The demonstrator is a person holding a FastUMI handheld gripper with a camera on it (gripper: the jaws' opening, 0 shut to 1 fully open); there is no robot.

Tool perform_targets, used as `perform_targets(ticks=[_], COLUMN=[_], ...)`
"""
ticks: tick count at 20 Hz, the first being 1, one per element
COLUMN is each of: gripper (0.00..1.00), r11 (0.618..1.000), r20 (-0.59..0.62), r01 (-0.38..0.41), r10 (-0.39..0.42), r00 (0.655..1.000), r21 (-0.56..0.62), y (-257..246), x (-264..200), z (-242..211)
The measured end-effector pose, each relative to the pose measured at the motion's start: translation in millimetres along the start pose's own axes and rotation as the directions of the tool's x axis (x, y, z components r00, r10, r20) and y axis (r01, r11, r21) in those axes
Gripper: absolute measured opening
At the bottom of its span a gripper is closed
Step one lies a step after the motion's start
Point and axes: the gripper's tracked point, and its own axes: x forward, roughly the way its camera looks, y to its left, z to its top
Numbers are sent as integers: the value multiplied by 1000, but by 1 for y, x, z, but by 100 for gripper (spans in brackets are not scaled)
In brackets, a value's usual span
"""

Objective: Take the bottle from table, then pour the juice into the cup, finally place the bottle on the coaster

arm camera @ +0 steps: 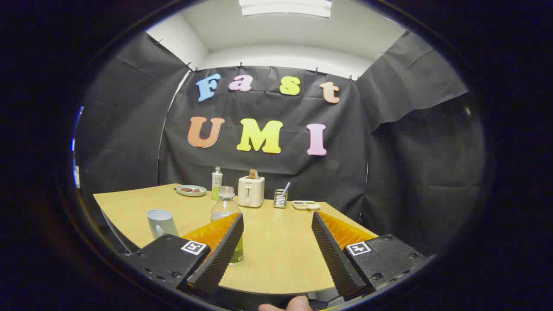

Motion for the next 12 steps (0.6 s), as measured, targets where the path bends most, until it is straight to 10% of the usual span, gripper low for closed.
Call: perform_targets(ticks=[12], gripper=[100], r11=[999], r20=[50], r01=[11], r10=[-9], r00=[999], r21=[-33], y=[4], x=[-4], z=[16])
